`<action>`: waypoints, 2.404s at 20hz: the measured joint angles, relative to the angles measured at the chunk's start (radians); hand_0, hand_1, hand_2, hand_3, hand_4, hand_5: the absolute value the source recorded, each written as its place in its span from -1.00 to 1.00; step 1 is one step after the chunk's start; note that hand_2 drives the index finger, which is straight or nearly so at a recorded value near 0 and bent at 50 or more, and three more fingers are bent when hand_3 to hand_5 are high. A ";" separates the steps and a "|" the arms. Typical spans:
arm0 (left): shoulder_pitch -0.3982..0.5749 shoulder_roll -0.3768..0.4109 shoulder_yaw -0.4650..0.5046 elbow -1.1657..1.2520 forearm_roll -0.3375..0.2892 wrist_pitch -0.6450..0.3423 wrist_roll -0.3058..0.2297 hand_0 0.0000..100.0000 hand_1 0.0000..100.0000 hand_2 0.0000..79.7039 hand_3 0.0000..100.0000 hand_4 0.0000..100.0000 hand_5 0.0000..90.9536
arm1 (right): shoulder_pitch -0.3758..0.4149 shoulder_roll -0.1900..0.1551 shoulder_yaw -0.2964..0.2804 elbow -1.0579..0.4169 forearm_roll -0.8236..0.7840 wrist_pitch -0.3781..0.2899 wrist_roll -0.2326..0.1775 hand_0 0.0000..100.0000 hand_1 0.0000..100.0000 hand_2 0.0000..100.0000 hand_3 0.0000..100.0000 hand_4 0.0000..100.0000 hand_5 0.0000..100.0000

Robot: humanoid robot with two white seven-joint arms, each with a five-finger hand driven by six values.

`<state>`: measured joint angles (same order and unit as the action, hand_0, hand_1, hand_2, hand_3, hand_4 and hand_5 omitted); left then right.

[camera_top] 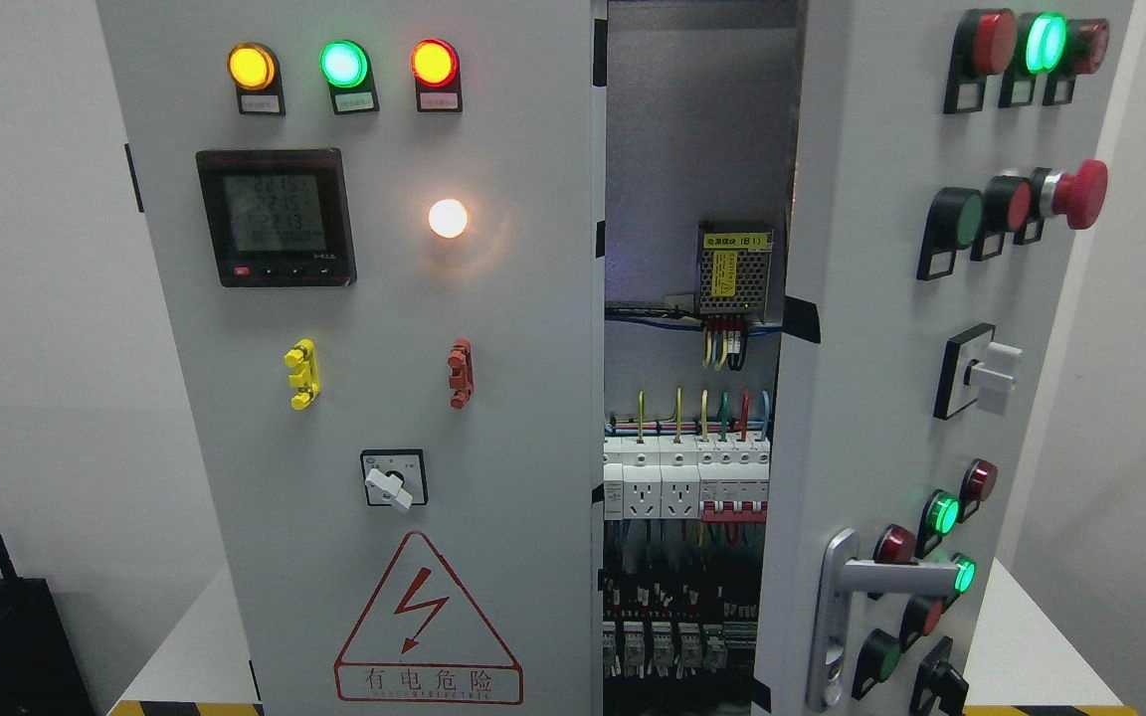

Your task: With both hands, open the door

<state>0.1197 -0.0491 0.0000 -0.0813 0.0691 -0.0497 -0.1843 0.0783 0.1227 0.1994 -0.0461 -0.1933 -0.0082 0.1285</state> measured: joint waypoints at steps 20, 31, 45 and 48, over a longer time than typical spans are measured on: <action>0.000 -0.002 0.000 0.002 0.002 0.003 -0.022 -1.00 -1.00 -1.00 -1.00 -1.00 -1.00 | 0.000 0.000 0.000 0.000 0.000 0.000 0.000 -0.24 -1.00 -1.00 -1.00 -1.00 -1.00; 0.139 0.049 -0.039 -0.257 0.006 0.001 -0.061 -1.00 -1.00 -1.00 -1.00 -1.00 -1.00 | 0.000 0.000 0.000 0.000 0.000 0.000 0.000 -0.24 -1.00 -1.00 -1.00 -1.00 -1.00; 0.515 0.268 0.156 -1.273 0.314 -0.294 -0.142 -1.00 -1.00 -1.00 -1.00 -1.00 -1.00 | 0.000 0.000 0.000 0.000 0.000 0.000 0.000 -0.24 -1.00 -1.00 -1.00 -1.00 -1.00; 0.531 0.378 0.232 -1.396 0.501 -0.347 -0.143 -1.00 -1.00 -1.00 -1.00 -1.00 -1.00 | 0.000 0.000 0.000 0.000 0.000 0.000 0.000 -0.24 -1.00 -1.00 -1.00 -1.00 -1.00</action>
<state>0.6502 0.3290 0.2323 -1.4772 0.5699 -0.3967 -0.3269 0.0782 0.1227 0.1994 -0.0460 -0.1933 -0.0082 0.1285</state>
